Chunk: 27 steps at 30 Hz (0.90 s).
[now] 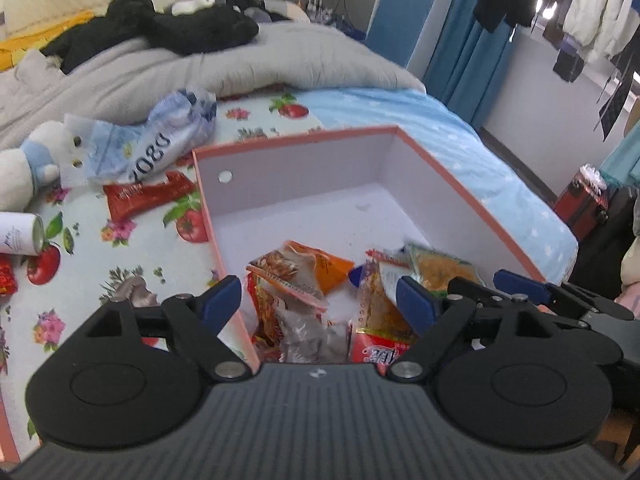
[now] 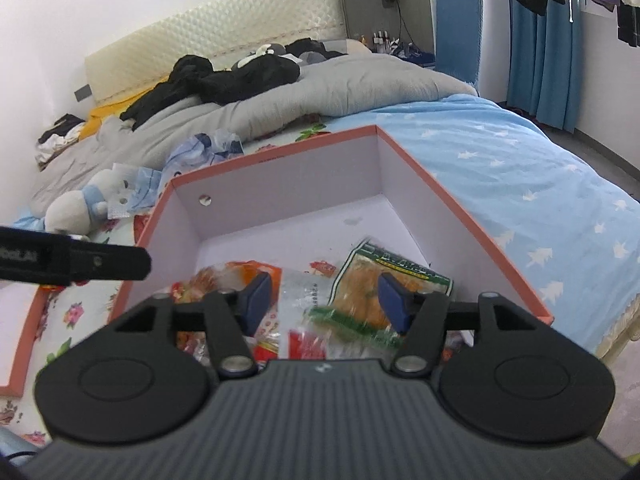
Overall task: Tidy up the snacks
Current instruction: 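Carry both packets over the box and open both grippers to drop them, then withdraw both grippers from the box toward the remaining red packets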
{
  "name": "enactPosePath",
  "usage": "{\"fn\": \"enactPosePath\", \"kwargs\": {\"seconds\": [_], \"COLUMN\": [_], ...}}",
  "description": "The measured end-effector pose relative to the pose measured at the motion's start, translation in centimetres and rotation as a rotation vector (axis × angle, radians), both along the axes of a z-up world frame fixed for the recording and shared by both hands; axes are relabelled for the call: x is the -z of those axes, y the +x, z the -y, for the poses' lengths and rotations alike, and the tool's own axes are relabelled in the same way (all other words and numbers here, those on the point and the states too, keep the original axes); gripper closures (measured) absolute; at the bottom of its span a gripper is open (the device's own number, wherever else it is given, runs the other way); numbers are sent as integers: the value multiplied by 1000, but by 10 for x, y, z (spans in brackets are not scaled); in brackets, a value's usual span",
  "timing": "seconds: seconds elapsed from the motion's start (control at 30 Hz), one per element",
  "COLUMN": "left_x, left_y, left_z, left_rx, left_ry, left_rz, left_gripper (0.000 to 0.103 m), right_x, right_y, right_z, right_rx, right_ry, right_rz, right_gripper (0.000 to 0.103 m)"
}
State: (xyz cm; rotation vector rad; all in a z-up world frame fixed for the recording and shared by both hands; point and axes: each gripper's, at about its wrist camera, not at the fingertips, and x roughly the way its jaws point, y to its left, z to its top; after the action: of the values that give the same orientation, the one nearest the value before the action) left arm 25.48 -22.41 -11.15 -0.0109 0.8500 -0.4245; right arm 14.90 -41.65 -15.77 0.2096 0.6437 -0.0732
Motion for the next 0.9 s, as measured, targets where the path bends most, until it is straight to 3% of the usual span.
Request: {"fn": "enactPosePath", "kwargs": {"seconds": [0.43, 0.57, 0.9], "left_x": [-63, -76, -96], "left_y": [-18, -22, -47], "left_z": [-36, -59, -134], "left_rx": [-64, -97, -189], "left_ry": [-60, -114, -144], "left_rz": [126, 111, 165], "left_gripper": [15, 16, 16], "right_x": [-53, -71, -86], "right_y": [-5, -3, -3], "right_z": [-8, -25, -81], "right_rx": [-4, -39, -144], "right_ry": [48, 29, 54], "right_rz": [159, 201, 224], "right_gripper": [42, 42, 42]}}
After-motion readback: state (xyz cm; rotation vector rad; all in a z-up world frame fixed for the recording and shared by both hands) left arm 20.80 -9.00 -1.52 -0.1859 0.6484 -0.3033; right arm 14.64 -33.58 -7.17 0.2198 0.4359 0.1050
